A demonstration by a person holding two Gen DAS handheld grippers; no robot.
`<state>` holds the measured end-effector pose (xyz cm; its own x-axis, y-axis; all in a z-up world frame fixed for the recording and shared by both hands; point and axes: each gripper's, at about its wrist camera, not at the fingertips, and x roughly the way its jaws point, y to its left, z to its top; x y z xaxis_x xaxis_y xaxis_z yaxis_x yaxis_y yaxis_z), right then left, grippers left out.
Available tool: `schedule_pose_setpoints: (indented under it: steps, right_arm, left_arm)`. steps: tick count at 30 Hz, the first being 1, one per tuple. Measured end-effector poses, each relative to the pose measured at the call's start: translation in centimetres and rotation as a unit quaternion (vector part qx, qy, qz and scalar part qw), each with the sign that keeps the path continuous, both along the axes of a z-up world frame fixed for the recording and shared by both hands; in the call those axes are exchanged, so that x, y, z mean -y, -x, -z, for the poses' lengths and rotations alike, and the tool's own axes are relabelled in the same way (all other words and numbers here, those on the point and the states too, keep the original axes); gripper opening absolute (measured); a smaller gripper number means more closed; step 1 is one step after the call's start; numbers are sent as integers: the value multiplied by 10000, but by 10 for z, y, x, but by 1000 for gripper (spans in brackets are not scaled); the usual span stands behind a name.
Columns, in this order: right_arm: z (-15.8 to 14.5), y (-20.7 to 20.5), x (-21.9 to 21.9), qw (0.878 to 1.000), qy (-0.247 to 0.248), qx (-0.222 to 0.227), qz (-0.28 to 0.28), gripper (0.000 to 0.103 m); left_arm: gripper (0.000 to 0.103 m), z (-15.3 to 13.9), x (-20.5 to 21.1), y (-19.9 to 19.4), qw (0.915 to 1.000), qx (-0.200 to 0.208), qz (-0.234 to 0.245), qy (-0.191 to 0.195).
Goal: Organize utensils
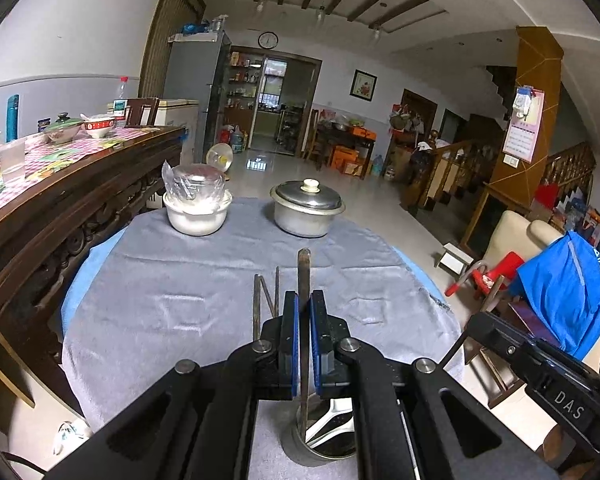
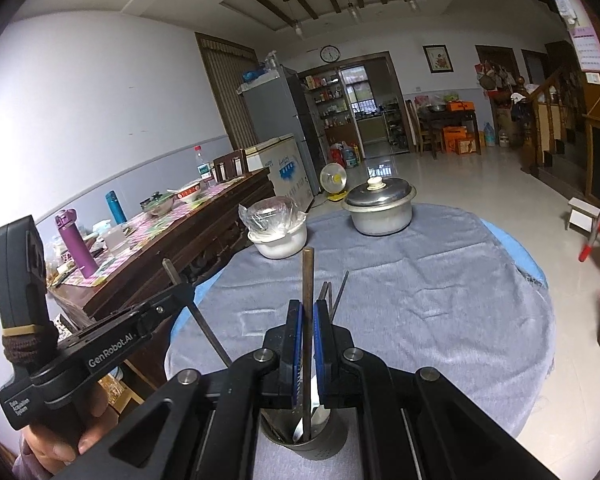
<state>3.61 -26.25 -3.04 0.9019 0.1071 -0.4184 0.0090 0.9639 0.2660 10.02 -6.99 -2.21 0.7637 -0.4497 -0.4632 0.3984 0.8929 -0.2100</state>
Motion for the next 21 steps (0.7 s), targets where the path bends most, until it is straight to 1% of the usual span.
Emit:
schedule_pose_setpoints:
  steps: [21]
  right_arm:
    - [11, -16, -11, 9997, -10, -247, -83, 6]
  left_arm:
    - [7, 12, -1, -5, 9997, -217, -90, -119]
